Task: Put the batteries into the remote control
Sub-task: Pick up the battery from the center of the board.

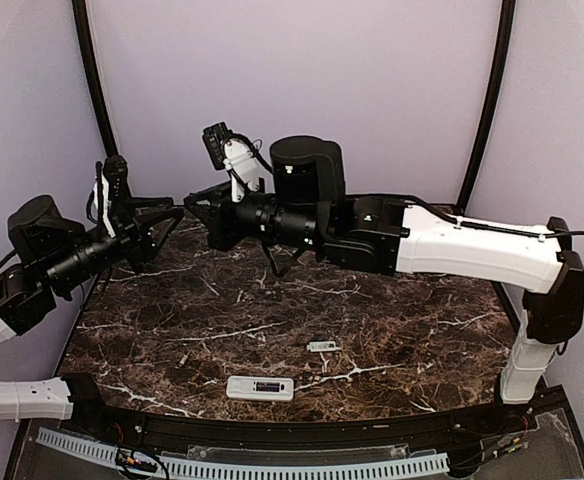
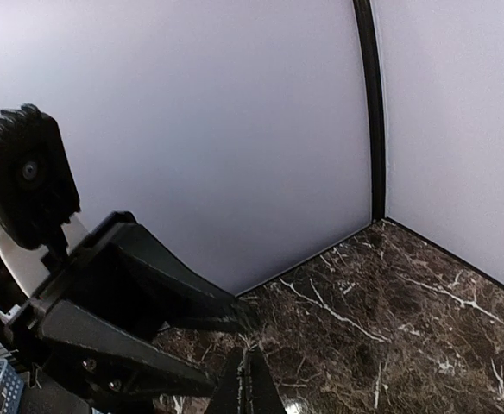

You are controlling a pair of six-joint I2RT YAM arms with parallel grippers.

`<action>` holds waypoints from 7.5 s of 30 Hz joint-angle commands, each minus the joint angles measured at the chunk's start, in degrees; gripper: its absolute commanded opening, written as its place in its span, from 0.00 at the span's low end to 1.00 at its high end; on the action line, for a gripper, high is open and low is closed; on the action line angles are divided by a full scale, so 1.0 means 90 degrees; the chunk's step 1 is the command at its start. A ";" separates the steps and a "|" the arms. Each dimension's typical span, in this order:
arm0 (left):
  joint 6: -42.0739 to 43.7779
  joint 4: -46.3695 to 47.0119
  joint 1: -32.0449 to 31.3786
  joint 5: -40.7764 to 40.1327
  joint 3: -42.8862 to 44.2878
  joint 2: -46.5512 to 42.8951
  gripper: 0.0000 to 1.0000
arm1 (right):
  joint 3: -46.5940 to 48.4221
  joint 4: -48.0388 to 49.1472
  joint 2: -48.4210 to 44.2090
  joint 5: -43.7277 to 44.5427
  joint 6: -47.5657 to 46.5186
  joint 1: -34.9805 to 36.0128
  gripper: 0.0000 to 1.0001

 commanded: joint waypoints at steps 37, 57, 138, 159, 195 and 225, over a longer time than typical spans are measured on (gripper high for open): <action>-0.0826 -0.7864 0.3394 -0.1054 0.3556 0.6681 0.98 | -0.2802 -0.1747 -0.1380 -0.0940 -0.0748 -0.1172 0.99; -0.2906 -0.8115 0.3483 -0.2150 0.5370 0.7845 0.69 | -0.3680 -0.1479 -0.1753 -0.1085 -0.1541 -0.1800 0.99; -0.5866 -0.5397 0.3756 -0.2372 -0.0545 0.4366 0.63 | -0.3762 -0.1622 -0.2095 -0.0954 -0.1868 -0.1877 0.99; -0.5295 -0.4637 0.3756 -0.1599 -0.0285 0.5226 0.56 | -0.3791 -0.1663 -0.2093 -0.0850 -0.1956 -0.1875 0.99; -0.5259 -0.5445 0.2672 -0.0741 -0.0488 0.5155 0.36 | -0.3767 -0.1683 -0.2107 -0.0507 -0.2132 -0.1880 0.99; -0.4965 -0.6489 0.1637 -0.0902 0.0356 0.6137 0.21 | -0.3646 -0.1837 -0.2248 -0.0464 -0.2218 -0.1875 0.99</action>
